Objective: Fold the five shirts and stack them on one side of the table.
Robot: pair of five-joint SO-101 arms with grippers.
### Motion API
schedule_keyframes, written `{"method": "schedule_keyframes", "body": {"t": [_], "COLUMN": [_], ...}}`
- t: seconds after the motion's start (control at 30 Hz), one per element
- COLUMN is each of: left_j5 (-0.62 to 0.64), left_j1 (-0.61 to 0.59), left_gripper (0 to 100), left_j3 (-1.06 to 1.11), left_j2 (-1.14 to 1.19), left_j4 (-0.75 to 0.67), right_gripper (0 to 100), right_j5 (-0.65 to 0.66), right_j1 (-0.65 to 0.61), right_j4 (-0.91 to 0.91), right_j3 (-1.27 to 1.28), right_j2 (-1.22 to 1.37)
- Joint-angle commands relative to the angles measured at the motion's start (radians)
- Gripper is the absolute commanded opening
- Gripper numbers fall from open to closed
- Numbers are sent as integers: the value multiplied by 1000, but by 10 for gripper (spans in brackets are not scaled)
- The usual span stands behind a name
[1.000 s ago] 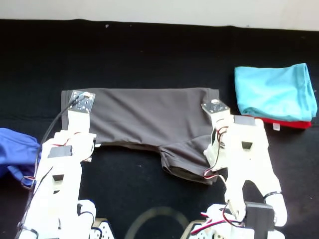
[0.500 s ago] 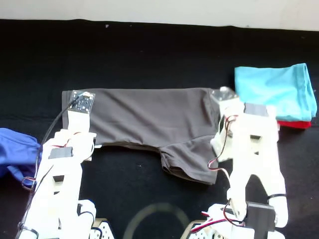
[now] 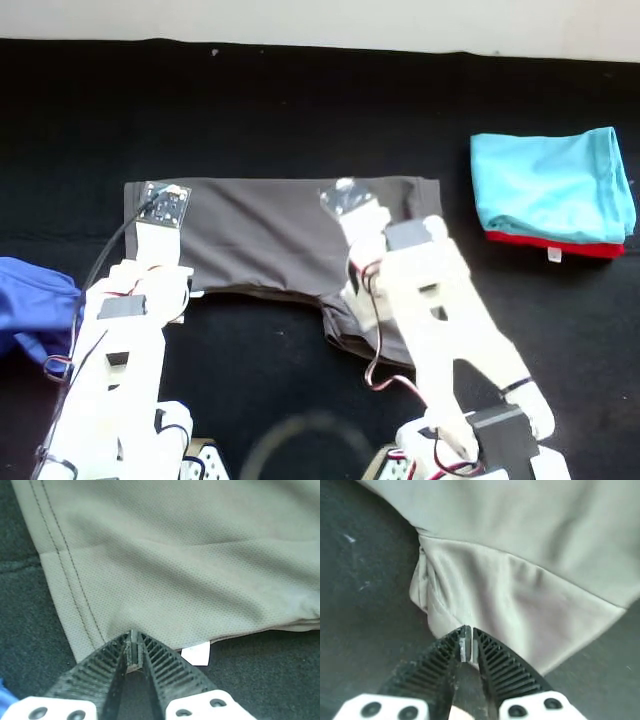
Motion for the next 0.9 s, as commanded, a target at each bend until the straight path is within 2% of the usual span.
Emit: {"method": "schedule_keyframes", "body": {"t": [0.0, 0.23, 0.43, 0.6, 0.7, 0.8, 0.87], "left_j5": [11, 11, 11, 11, 11, 11, 11], "left_j1": [7, 5, 7, 12, 12, 12, 12], "left_gripper": [13, 10, 10, 10, 10, 11, 11], "left_j3": [-56, -321, -346, -346, -346, -344, -344], "left_j2": [56, 421, 460, 466, 466, 467, 467], "left_j4": [-12, 97, 106, 106, 101, 83, 83], "right_gripper": [18, 18, 18, 28, 113, 215, 233], "right_j5": [-11, -6, -6, 38, 166, 210, 212], "right_j1": [-16, -139, -131, -88, -91, -91, -99], "right_j4": [-93, -91, -88, 136, 306, 348, 338], "right_j3": [67, 91, 81, -93, -183, -185, -159], "right_j2": [-28, -30, -39, -36, -30, -30, -30]}}
